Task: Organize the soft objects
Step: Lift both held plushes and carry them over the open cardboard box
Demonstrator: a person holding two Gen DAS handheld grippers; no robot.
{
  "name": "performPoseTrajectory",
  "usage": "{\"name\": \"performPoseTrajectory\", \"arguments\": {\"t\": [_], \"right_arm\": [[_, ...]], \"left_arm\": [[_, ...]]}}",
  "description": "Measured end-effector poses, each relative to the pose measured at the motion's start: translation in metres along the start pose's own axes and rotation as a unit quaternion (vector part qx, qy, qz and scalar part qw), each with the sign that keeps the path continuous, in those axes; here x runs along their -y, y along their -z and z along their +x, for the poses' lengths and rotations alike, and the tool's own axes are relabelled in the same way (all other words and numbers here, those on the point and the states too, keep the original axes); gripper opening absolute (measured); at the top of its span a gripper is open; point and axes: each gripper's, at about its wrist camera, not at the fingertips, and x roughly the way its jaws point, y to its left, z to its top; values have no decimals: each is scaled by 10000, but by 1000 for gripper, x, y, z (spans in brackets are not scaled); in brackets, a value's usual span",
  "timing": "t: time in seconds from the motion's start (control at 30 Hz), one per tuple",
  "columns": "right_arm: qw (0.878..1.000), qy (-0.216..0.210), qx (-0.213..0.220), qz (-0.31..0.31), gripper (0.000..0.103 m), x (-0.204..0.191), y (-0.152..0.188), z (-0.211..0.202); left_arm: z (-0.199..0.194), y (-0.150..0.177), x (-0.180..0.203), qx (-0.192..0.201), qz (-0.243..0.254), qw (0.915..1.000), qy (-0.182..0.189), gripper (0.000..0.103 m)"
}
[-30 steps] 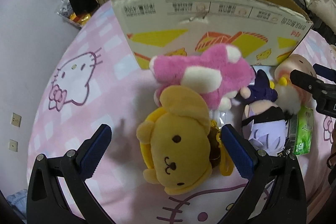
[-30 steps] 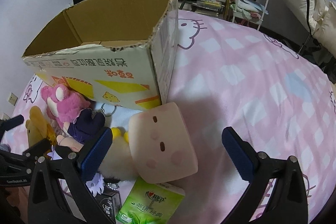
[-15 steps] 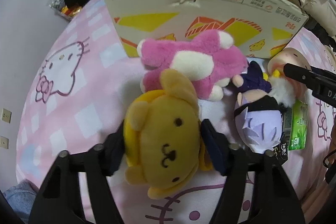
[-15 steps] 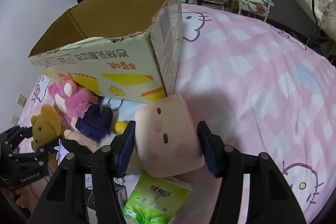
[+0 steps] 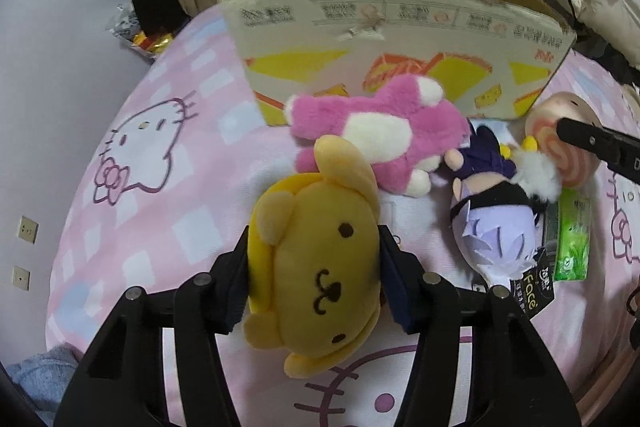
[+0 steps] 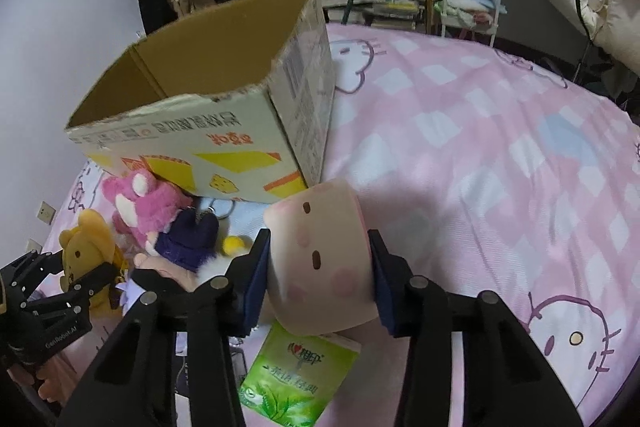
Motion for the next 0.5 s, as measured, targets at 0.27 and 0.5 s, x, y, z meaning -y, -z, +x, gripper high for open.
{"name": "performPoseTrajectory", "arguments": {"t": [0.27, 0.5], "right_arm": [[9977, -20, 646, -217, 47, -12, -1, -34], [9926, -170, 1156, -321, 47, -22, 4, -68]], "left_arm": [[-43, 2, -10, 783, -237, 9966, -107, 56], [-74, 8, -14, 1355, -213, 9905, -118, 56]]}}
